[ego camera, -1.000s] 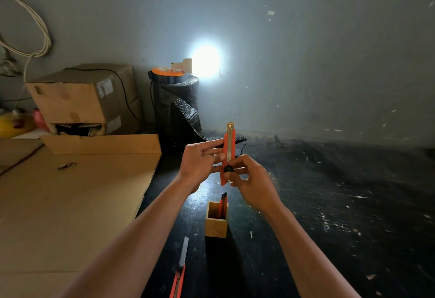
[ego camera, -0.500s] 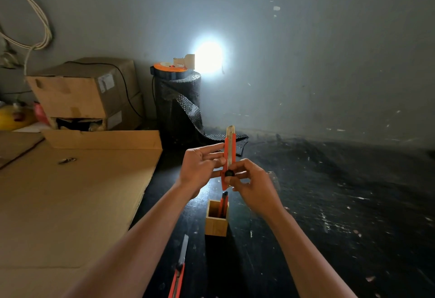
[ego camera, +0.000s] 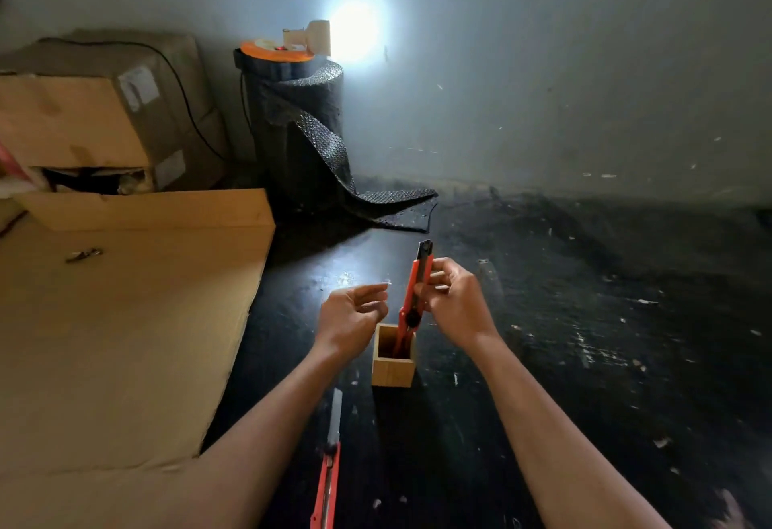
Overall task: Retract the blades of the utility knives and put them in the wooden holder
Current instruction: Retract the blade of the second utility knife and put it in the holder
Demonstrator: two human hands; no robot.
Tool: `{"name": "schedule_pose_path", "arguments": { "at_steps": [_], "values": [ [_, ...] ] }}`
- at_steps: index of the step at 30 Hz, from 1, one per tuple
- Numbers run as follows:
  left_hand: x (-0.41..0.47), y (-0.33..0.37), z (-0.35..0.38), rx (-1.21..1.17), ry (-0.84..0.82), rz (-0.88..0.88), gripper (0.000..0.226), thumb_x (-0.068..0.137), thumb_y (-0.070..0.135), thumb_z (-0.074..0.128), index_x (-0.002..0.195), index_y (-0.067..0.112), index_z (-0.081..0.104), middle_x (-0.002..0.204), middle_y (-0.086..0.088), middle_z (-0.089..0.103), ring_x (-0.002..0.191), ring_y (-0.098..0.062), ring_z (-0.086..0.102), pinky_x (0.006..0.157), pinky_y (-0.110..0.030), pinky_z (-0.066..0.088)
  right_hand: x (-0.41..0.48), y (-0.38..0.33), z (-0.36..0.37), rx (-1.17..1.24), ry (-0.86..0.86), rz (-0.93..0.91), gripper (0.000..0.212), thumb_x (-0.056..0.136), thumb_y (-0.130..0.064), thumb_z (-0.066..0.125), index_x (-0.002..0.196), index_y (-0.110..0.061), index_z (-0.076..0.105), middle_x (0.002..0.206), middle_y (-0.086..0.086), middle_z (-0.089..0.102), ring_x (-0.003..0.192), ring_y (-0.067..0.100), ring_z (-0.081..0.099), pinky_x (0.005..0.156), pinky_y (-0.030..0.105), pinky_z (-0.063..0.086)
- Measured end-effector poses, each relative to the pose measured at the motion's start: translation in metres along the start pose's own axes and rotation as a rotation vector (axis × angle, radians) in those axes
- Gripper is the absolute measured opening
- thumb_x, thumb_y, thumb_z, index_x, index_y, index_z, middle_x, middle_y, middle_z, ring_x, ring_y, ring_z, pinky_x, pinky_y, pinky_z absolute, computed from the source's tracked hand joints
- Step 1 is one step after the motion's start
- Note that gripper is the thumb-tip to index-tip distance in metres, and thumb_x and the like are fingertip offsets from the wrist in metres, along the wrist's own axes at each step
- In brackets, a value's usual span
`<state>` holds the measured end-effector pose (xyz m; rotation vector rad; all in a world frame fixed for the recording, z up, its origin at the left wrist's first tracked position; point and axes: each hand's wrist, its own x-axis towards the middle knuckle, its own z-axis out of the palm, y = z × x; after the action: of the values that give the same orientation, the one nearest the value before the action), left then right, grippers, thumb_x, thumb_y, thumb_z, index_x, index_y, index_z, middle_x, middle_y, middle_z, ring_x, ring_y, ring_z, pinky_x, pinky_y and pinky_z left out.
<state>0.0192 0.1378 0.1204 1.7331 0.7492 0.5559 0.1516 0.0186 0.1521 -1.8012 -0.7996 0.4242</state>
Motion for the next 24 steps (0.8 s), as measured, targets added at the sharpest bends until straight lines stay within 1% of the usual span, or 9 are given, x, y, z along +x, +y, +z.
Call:
{"name": "schedule_pose_path", "arguments": {
  "at_steps": [3,7,9,11,14,17,20,22,24],
  "values": [
    [0.008,-0.032,0.003,0.171,-0.056,-0.042,0.055,0.084,0.011,0.082,0.135,0.011,0.063,0.136,-0.008,0.067,0.120,-0.020,0.068,0.099,-0.035,0.057,0.014,0.028,0.013,-0.067,-0.014,0.042,0.004,0.095,-0.014,0.069,0.099,-0.016,0.067,0.093,0.005,0.073,0.086,0.023,0.074,0.077,0.046,0.064],
    [0.014,-0.064,0.017,0.320,-0.138,-0.131,0.075,0.079,0.018,0.087,0.146,0.014,0.053,0.145,-0.009,0.060,0.130,-0.022,0.060,0.108,-0.041,0.051,0.025,0.057,0.029,-0.190,-0.063,0.119,0.005,0.096,-0.018,0.067,0.100,-0.014,0.068,0.095,0.000,0.071,0.084,0.015,0.069,0.064,0.020,0.051],
    [0.017,-0.075,0.025,0.359,-0.176,-0.166,0.086,0.078,0.022,0.088,0.152,0.013,0.045,0.151,-0.009,0.054,0.137,-0.024,0.053,0.113,-0.041,0.045,0.028,0.068,0.037,-0.244,-0.091,0.152,0.002,0.096,-0.018,0.067,0.098,-0.017,0.067,0.094,-0.002,0.070,0.080,0.011,0.067,0.059,0.016,0.046],
    [0.019,-0.084,0.030,0.362,-0.190,-0.192,0.089,0.079,0.023,0.087,0.154,0.012,0.041,0.151,-0.008,0.054,0.136,-0.020,0.053,0.110,-0.034,0.045,0.031,0.079,0.043,-0.288,-0.109,0.186,0.001,0.096,-0.020,0.068,0.096,-0.020,0.067,0.095,-0.002,0.071,0.080,0.012,0.066,0.058,0.018,0.044],
    [0.022,-0.094,0.035,0.352,-0.207,-0.202,0.072,0.083,0.021,0.084,0.147,0.015,0.051,0.130,-0.001,0.067,0.108,-0.005,0.056,0.090,-0.019,0.044,0.035,0.094,0.052,-0.361,-0.136,0.239,0.005,0.095,-0.021,0.068,0.098,-0.018,0.070,0.098,0.002,0.074,0.088,0.020,0.068,0.066,0.030,0.050],
    [0.024,-0.102,0.037,0.346,-0.206,-0.203,0.064,0.080,0.026,0.086,0.138,0.025,0.059,0.115,0.005,0.075,0.100,-0.009,0.066,0.093,-0.027,0.054,0.035,0.105,0.058,-0.429,-0.163,0.262,0.006,0.092,-0.017,0.066,0.095,-0.021,0.069,0.096,0.003,0.075,0.090,0.025,0.069,0.075,0.038,0.054],
    [0.028,-0.117,0.038,0.331,-0.213,-0.214,0.075,0.076,0.029,0.087,0.144,0.030,0.055,0.116,0.005,0.077,0.106,-0.011,0.071,0.098,-0.036,0.058,0.034,0.108,0.063,-0.450,-0.180,0.260,0.011,0.091,-0.014,0.064,0.099,-0.019,0.071,0.098,0.004,0.076,0.092,0.025,0.069,0.079,0.039,0.056],
    [0.029,-0.123,0.038,0.302,-0.213,-0.209,0.081,0.073,0.029,0.085,0.147,0.033,0.052,0.116,0.006,0.077,0.107,-0.009,0.071,0.097,-0.036,0.059,0.035,0.108,0.068,-0.447,-0.179,0.242,0.012,0.091,-0.014,0.064,0.100,-0.018,0.072,0.099,0.005,0.076,0.092,0.024,0.069,0.078,0.038,0.055],
    [0.030,-0.125,0.039,0.271,-0.214,-0.204,0.083,0.072,0.029,0.084,0.147,0.034,0.051,0.115,0.006,0.077,0.105,-0.009,0.072,0.095,-0.036,0.060,0.035,0.108,0.074,-0.441,-0.179,0.230,0.012,0.092,-0.014,0.064,0.099,-0.016,0.072,0.099,0.006,0.076,0.094,0.026,0.069,0.081,0.042,0.056]
  ]
}}
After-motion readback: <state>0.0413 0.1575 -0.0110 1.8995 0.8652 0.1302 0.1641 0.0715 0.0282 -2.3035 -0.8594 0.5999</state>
